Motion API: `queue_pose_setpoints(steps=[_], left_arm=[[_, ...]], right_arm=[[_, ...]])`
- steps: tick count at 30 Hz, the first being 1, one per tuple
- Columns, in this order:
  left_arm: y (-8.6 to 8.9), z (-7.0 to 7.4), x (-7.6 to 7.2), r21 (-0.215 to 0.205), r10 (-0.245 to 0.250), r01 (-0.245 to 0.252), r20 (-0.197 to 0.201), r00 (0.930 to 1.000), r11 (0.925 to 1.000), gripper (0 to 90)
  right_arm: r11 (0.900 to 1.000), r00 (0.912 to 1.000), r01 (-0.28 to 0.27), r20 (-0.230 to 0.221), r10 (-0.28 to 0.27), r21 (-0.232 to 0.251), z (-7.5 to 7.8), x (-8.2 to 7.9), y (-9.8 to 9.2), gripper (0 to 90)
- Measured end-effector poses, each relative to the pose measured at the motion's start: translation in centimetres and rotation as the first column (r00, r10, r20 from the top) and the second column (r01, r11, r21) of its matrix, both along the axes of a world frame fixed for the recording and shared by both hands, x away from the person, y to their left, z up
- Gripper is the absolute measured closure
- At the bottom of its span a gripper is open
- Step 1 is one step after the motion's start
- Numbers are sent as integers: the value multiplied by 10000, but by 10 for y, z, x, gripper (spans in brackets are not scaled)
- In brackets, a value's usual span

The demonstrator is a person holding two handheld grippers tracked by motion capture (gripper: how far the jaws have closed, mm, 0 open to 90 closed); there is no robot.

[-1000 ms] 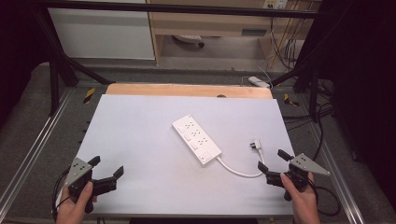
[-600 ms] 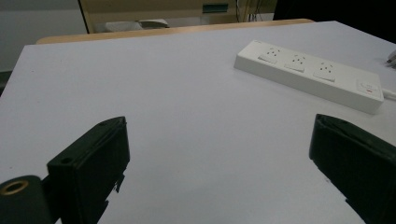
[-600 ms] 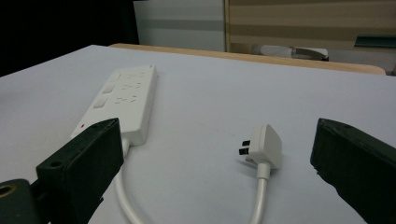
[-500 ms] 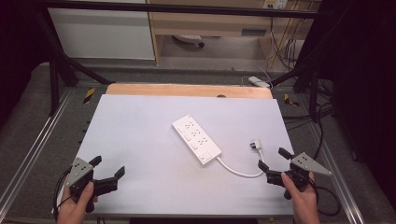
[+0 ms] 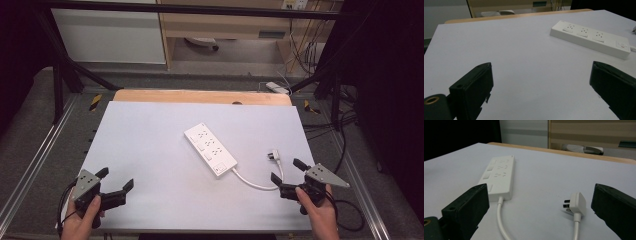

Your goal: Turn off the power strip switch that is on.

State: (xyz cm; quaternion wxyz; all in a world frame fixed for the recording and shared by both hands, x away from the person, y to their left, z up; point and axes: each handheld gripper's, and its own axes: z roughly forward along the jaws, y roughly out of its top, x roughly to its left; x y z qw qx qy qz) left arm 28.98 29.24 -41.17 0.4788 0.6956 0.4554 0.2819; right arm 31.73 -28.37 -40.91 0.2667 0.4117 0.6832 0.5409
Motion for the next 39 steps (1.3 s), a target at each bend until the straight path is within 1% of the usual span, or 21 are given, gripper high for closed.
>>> queue_pose_setpoints(steps=[3, 5, 7, 10, 13, 15, 18, 23, 26, 29, 35, 39], left_arm=[[-1, -1, 1, -3, 8, -8, -34, 10000, 10000, 48], [-1, -2, 1, 42, -1, 2, -61, 10000, 10000, 48], [0, -2, 1, -8, 64, -64, -48, 10000, 10000, 50], [0, -2, 1, -67, 29, -29, -33, 10000, 10000, 49], [0, -2, 2, -183, 1, -1, -47, 10000, 9998, 50], [0, -2, 2, -164, -15, 14, -32, 10000, 9999, 50], [1, -2, 2, -144, -1, 0, -40, 10000, 9999, 50], [1, -3, 2, -143, 8, -9, -97, 10000, 9999, 51], [0, -2, 2, -131, -21, 21, -42, 10000, 9999, 50], [0, -3, 2, -165, -49, 47, -91, 9999, 9999, 51], [-1, -3, 3, -91, -145, 144, -125, 9998, 9999, 51], [-1, -3, 2, -86, -126, 125, -163, 9998, 9999, 52]], right_arm=[[9999, 9999, -50, -94, 52, 139, 2, 2, 1, 21], [10000, 9998, 30, -201, -28, 93, 3, 4, 1, 21], [9998, 9996, 127, -249, -123, 155, 5, 6, 1, 21], [9999, 9995, 82, -301, -78, 132, 6, 7, 1, 21], [9999, 9989, -14, -459, 20, 115, 5, 8, 4, 23], [9999, 9992, -122, -391, 124, 51, 5, 8, 6, 23], [9998, 9990, -186, -398, 191, 106, 5, 10, 9, 25], [9996, 9993, -268, -269, 270, 72, 10, 12, 12, 25], [9998, 9995, -203, -235, 204, 29, 12, 14, 11, 28], [9999, 9995, -101, -289, 105, 139, 11, 14, 10, 28], [9998, 9993, -162, -324, 165, 77, 8, 14, 10, 29], [9999, 9993, -52, -377, 55, 90, 9, 16, 9, 32]])
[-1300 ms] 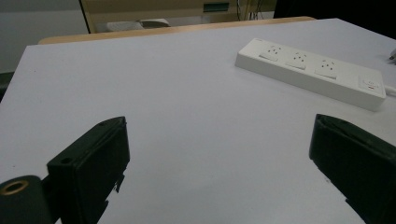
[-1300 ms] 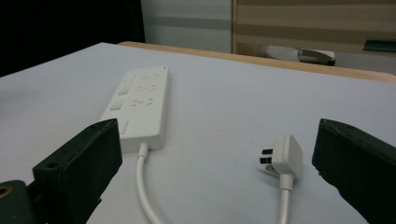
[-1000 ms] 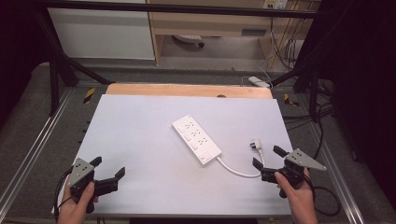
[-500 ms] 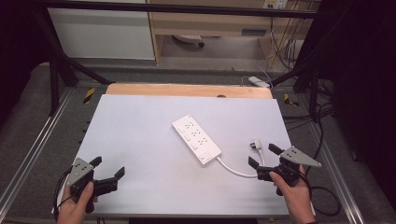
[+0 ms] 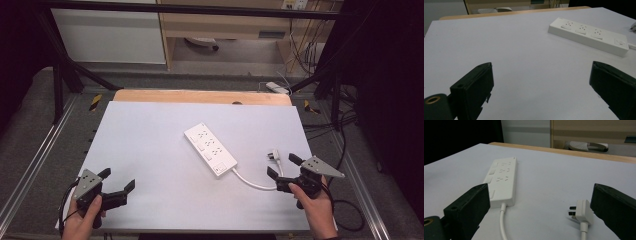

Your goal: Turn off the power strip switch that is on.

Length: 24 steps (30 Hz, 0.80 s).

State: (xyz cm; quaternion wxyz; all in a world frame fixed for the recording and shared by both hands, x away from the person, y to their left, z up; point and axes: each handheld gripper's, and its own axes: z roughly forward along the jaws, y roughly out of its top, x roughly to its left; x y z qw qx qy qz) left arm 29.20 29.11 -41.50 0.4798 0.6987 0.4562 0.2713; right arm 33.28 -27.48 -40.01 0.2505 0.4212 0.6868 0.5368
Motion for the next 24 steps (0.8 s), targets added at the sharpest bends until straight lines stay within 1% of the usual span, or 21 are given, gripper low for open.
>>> queue_pose_setpoints(steps=[4, 7, 14, 17, 20, 23, 24], left_arm=[[0, 0, 1, 25, -6, 6, -25, 10000, 10000, 54], [0, 0, 0, -15, 47, -47, -4, 10000, 10000, 53], [0, -1, 1, -52, 22, -23, -62, 10000, 10000, 54], [0, -1, 1, -44, 5, -6, -60, 10000, 10000, 54], [0, -1, 1, -45, -1, 1, -44, 10000, 10000, 54], [0, -1, 1, 42, -59, 59, -56, 10000, 10000, 54], [0, -1, 1, 42, -59, 59, -56, 10000, 10000, 53]], right_arm=[[10000, 10000, -27, 48, 27, -6, 0, 1, 1, 32], [10000, 10000, -60, -65, 61, 43, 0, 1, 2, 31], [9997, 9996, -183, -239, 180, -146, 0, 2, 4, 36], [9995, 9995, -241, -218, 237, -196, 1, 3, 5, 37], [9993, 9993, -326, -183, 323, -172, 5, 3, 7, 34], [9992, 9993, -350, -124, 348, -184, 13, 4, 10, 31], [9992, 9993, -350, -124, 348, -184, 13, 4, 10, 31]])
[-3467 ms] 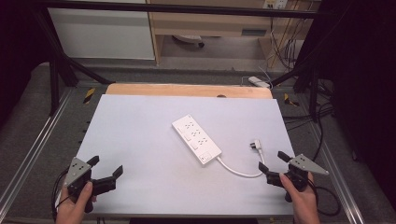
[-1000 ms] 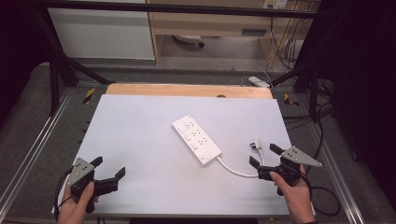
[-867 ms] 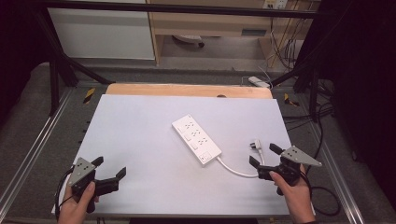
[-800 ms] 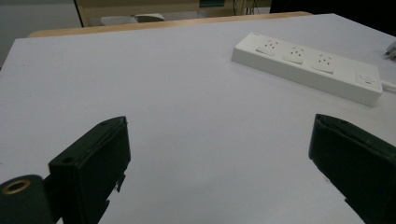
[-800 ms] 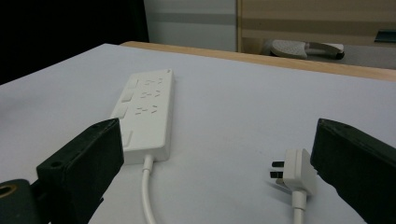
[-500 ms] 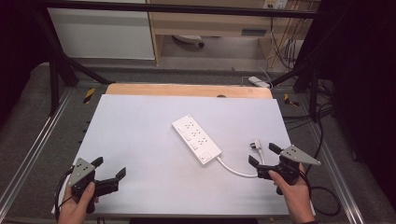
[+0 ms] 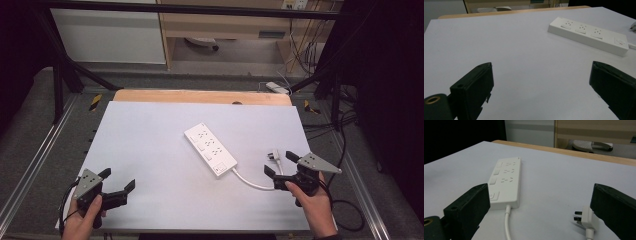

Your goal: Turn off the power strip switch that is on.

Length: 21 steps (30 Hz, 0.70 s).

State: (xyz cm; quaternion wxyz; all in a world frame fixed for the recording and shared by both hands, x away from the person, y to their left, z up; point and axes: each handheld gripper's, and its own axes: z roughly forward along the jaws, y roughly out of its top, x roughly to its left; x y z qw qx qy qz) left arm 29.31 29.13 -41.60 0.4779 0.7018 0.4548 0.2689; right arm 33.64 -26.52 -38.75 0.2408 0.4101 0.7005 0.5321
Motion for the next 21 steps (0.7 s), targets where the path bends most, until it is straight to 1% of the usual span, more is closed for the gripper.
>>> queue_pose_setpoints(steps=[4, 11, 12, 13, 15, 17, 21], left_arm=[[0, 0, 0, -31, 32, -32, 16, 10000, 10000, 53], [0, 0, 1, 53, -25, 25, -41, 10000, 10000, 53], [0, 0, 1, 53, -25, 25, -41, 10000, 10000, 53], [0, -1, 1, 48, -33, 33, -43, 10000, 10000, 53], [0, -1, 1, 27, -43, 44, -60, 10000, 10000, 52], [0, -1, 1, -2, -49, 49, -76, 10000, 10000, 53], [-1, -1, 1, 32, -93, 93, -91, 9999, 10000, 53]], right_arm=[[9999, 10000, -95, 5, 95, -80, 7, 5, 6, 29], [9990, 9992, -388, -97, 386, -213, 18, 20, 21, 31], [9990, 9992, -388, -97, 386, -213, 18, 20, 21, 31], [9986, 9988, -479, -93, 477, -236, 21, 25, 26, 36], [9983, 9985, -538, -105, 535, -242, 24, 29, 31, 38], [9977, 9983, -579, -129, 575, -353, 28, 32, 38, 51], [9968, 9976, -693, -93, 690, -406, 31, 38, 51, 50]])
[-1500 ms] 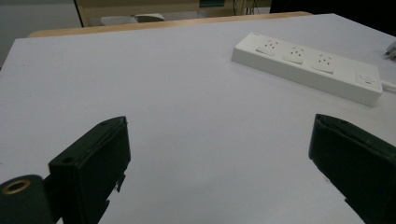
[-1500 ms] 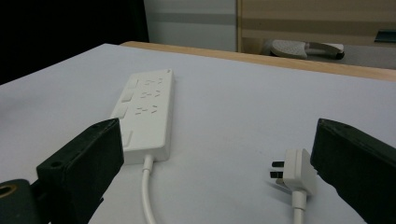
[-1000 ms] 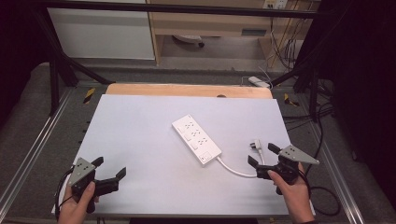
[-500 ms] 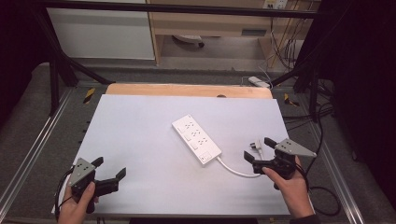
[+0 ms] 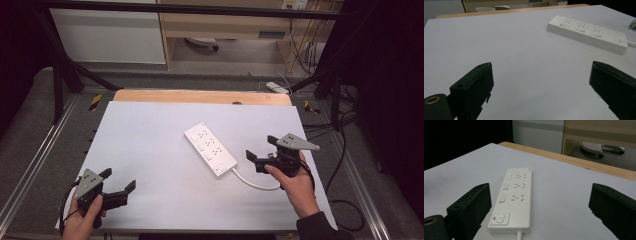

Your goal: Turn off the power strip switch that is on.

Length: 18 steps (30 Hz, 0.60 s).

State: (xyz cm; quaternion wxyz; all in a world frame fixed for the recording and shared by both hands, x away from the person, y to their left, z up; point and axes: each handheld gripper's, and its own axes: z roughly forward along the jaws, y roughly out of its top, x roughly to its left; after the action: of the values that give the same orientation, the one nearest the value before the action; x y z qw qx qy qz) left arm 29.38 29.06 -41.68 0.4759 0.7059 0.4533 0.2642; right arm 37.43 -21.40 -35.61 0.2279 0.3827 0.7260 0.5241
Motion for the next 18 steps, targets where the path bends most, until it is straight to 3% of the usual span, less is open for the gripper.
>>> queue_pose_setpoints(steps=[18], left_arm=[[0, -1, 1, 113, -55, 56, -60, 10000, 9999, 52]], right_arm=[[9997, 9996, -254, 112, 253, 73, 16, 34, 36, 55]])
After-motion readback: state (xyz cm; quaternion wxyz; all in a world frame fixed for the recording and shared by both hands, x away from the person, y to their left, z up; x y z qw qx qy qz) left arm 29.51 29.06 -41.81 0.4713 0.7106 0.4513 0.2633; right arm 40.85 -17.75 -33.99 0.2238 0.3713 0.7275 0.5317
